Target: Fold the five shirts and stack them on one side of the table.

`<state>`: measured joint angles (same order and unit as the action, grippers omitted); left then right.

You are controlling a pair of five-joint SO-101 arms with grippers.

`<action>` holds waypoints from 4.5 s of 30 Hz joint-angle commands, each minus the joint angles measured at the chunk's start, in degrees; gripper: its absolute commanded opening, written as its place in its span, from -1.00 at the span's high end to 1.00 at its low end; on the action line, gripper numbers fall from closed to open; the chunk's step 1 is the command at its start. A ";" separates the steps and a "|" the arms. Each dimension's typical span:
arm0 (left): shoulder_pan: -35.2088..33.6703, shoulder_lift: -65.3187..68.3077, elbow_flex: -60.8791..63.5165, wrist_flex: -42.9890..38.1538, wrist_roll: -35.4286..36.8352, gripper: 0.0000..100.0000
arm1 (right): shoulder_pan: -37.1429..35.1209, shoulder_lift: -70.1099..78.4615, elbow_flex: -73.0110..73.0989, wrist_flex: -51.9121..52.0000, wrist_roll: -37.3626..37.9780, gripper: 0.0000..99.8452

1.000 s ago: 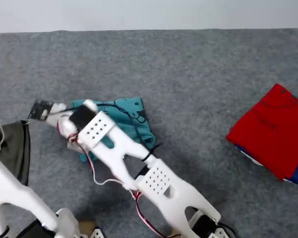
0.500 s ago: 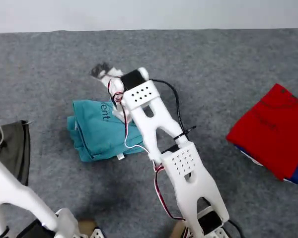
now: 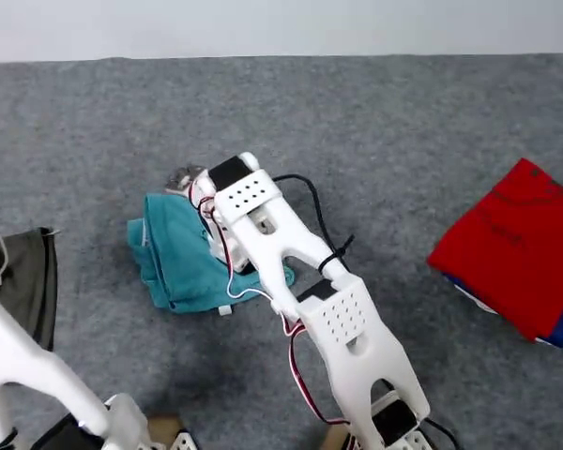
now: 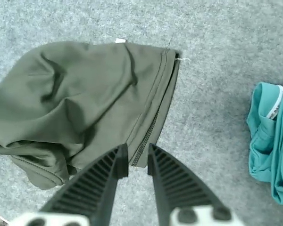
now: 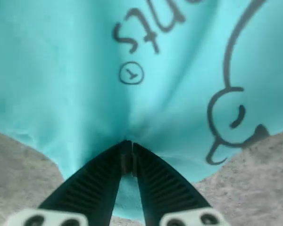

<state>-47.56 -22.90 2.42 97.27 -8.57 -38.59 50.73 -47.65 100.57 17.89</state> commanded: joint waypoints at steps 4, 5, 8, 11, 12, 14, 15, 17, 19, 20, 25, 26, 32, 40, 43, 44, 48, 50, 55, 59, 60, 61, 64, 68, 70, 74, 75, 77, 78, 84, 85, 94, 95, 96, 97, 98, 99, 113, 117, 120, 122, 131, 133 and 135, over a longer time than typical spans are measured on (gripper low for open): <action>0.00 -1.32 0.22 -1.41 -1.23 0.85 | 0.31 -6.81 -10.29 -1.45 -0.62 0.92; 0.00 -1.32 0.22 -1.41 -1.23 0.85 | 0.31 -6.73 -12.13 -3.74 -0.79 0.89; 0.00 -1.32 0.22 -1.41 -1.23 0.85 | -0.48 -5.32 -14.51 -12.88 -0.53 0.86; 0.00 -1.32 0.22 -1.41 -1.23 0.85 | -2.15 -1.63 -14.59 -22.20 -0.44 0.92; 0.00 -1.41 0.22 -1.41 -1.23 0.85 | -2.77 0.13 -14.59 -25.27 -0.35 0.93; 0.00 -1.58 0.22 -1.41 -1.32 0.85 | -3.65 4.18 -14.59 -31.08 -0.35 0.94; 0.00 -1.67 0.22 -1.32 -1.41 0.85 | -4.18 6.29 -14.86 -33.45 -0.35 0.94; 0.00 -1.67 0.22 -1.23 -1.67 0.85 | -5.76 9.71 -14.95 -36.53 -0.35 0.94; -0.18 -1.67 0.22 -1.14 -1.67 0.85 | -7.78 11.56 -15.74 -37.05 -0.35 0.94; -0.26 -1.67 0.22 -1.05 -1.67 0.85 | -8.75 12.26 -16.53 -36.53 -0.35 0.94; -0.26 -1.67 0.31 -0.97 -1.67 0.85 | -9.98 11.91 -22.24 -31.87 -0.35 0.94; -0.26 -1.67 0.31 -0.97 -1.67 0.85 | -9.71 11.65 -24.09 -30.11 -0.35 0.94; -0.26 -1.67 0.31 -0.97 -1.67 0.85 | -7.60 11.30 -35.43 -15.78 -0.35 0.94; -0.09 -1.67 0.31 -1.23 -1.67 0.85 | -8.57 17.27 -38.95 -23.87 -0.35 0.93; -0.09 -1.67 0.31 -0.97 -1.67 0.85 | -10.24 21.93 -39.21 -26.95 -0.35 0.93; -0.09 -1.67 0.31 -0.97 -1.67 0.85 | -10.77 23.16 -39.38 -26.95 -0.35 0.93; -0.26 -1.76 0.31 -0.97 -1.67 0.85 | -11.91 21.93 -40.88 -20.97 -0.35 0.94; -0.35 -1.76 0.31 -0.97 -1.67 0.85 | -11.65 20.09 -43.25 -15.96 -0.35 0.94; -0.26 -1.76 0.31 -0.97 -1.67 0.85 | -10.07 16.48 -47.30 -3.91 -0.70 0.94; -0.09 -1.76 0.31 -1.05 -1.67 0.85 | -9.27 14.11 -48.35 2.68 -0.88 0.94; -0.09 -1.76 0.31 -1.14 -1.67 0.85 | -9.10 13.32 -47.47 2.68 -1.85 0.94; -0.09 -1.76 0.31 -1.14 -1.67 0.85 | -8.84 12.26 -46.15 2.68 -2.90 0.94; -0.09 -1.76 0.31 -1.14 -1.67 0.85 | -9.45 8.66 -40.53 2.51 -4.31 0.94; -0.18 -1.76 0.31 -0.97 -2.90 0.85 | -10.59 2.95 -28.48 2.51 -4.48 0.94; -0.35 -1.76 0.31 -0.97 -3.69 0.85 | -10.77 0.66 -22.51 2.42 -4.48 0.94; -0.35 -1.76 0.31 -0.88 -3.69 0.85 | -10.77 -0.92 -14.07 2.07 -4.75 0.94; -0.35 -1.76 0.31 -0.88 -3.69 0.85 | -10.95 -0.66 -12.92 1.19 -5.27 0.94; -0.35 -1.76 0.31 -0.88 -3.69 0.85 | -12.00 0.92 -11.52 -1.19 -8.26 0.94; -0.35 -1.76 0.31 -0.88 -3.69 0.85 | -12.97 1.98 -11.43 -2.59 -9.67 0.96; -0.18 -1.76 0.31 -0.88 -3.69 0.85 | -18.42 8.13 -12.84 -9.80 -11.69 0.98; -0.26 -1.76 0.31 -0.88 -3.69 0.85 | -18.59 8.22 -14.24 -9.80 -11.69 0.98; -0.26 -1.58 0.31 -0.88 -3.69 0.85 | -14.37 8.31 -34.99 2.68 -11.60 0.98; -0.26 -1.49 0.31 -0.88 -3.69 0.85 | -13.14 7.87 -35.43 2.59 -11.60 0.98; -0.26 -1.49 0.31 -0.88 -3.69 0.85 | -12.00 6.99 -35.52 2.51 -11.60 0.98; -0.18 -1.49 0.31 -0.88 -3.69 0.85 | -10.95 6.02 -35.16 2.51 -11.60 0.98; -0.18 -1.49 0.31 -0.88 -3.69 0.85 | -9.98 5.14 -34.64 2.51 -11.60 0.98; -0.18 -1.67 0.31 -0.97 -3.69 0.85 | -8.84 4.00 -33.23 2.51 -11.60 0.98; -0.09 -1.41 0.31 -1.14 -3.69 0.85 | 1.71 -20.70 10.11 2.33 -11.78 0.98; 0.00 -1.32 0.31 -1.32 -3.69 0.85 | 2.33 -22.55 16.44 2.07 -11.78 0.98; 0.00 -1.32 0.31 -1.32 -3.69 0.85 | 2.33 -21.05 18.99 -0.40 -11.78 0.98; 0.00 -1.32 0.31 -1.32 -3.69 0.85 | 2.42 -18.77 20.13 -2.77 -11.78 0.98; 0.00 -1.32 0.31 -1.14 -3.69 0.85 | -1.80 -11.12 20.31 -1.36 -11.87 0.98; 0.00 -1.32 0.31 -1.14 -3.69 0.85 | -1.80 -12.09 20.22 -0.75 -11.78 0.98; 0.00 -1.32 0.31 -1.32 -3.69 0.85 | -1.45 -14.73 19.96 -0.04 -11.34 0.98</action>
<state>-47.56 -22.90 2.59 97.10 -11.65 -39.91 40.26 -27.25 99.16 6.73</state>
